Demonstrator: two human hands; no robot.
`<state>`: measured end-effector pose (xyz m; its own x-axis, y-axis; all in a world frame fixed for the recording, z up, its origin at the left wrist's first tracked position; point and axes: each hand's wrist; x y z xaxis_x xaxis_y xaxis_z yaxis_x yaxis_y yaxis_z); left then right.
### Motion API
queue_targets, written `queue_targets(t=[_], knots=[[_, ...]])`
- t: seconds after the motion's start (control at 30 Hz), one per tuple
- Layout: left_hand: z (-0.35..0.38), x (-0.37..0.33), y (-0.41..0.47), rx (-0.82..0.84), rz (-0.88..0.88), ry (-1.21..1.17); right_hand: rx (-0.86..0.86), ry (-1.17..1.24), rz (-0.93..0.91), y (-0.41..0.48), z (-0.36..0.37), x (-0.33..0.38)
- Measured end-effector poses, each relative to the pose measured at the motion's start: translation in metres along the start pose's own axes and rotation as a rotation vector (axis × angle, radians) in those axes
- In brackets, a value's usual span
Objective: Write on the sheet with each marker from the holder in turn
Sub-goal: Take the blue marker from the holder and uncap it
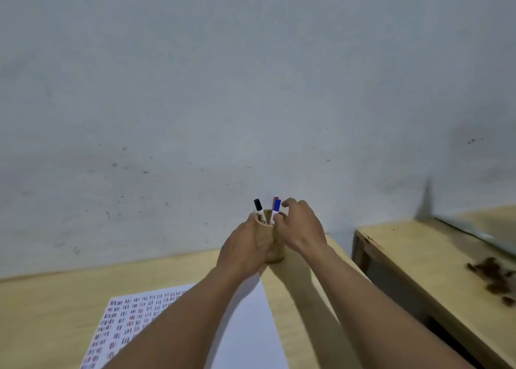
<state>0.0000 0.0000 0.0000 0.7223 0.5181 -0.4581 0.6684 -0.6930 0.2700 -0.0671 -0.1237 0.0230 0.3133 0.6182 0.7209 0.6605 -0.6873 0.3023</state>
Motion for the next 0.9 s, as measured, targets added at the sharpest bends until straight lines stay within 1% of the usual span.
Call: queue_targets(t=[0.1,0.23,0.33,0.57,0.73,0.9], knots=[[0.014,0.005,0.015,-0.006,-0.028,-0.087,-0.014,0.013,0.062,0.012,0.01,-0.004],[0.031,0.007,0.017,-0.006,-0.117,-0.207,-0.045,0.023,0.132,0.024,0.021,-0.009],[0.039,0.01,0.018,-0.026,-0.181,-0.251,-0.067,0.035,0.139,0.027,0.023,-0.011],[0.041,0.011,0.018,-0.022,-0.207,-0.308,-0.112,0.185,0.176,0.023,0.024,-0.01],[0.038,0.007,0.015,-0.014,-0.228,-0.289,-0.14,0.265,0.11,0.016,0.011,0.001],[0.033,0.004,0.009,-0.041,-0.233,-0.288,-0.2,0.333,-0.002,0.003,-0.013,0.021]])
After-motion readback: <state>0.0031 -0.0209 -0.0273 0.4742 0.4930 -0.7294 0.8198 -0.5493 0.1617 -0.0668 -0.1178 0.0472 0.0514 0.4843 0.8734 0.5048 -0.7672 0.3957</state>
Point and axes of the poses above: each hand's wrist, its own y-axis towards the middle knuckle, its own z-axis out of the palm, x = y × z, and after that the axes turned 13 degrees about y, right-handed
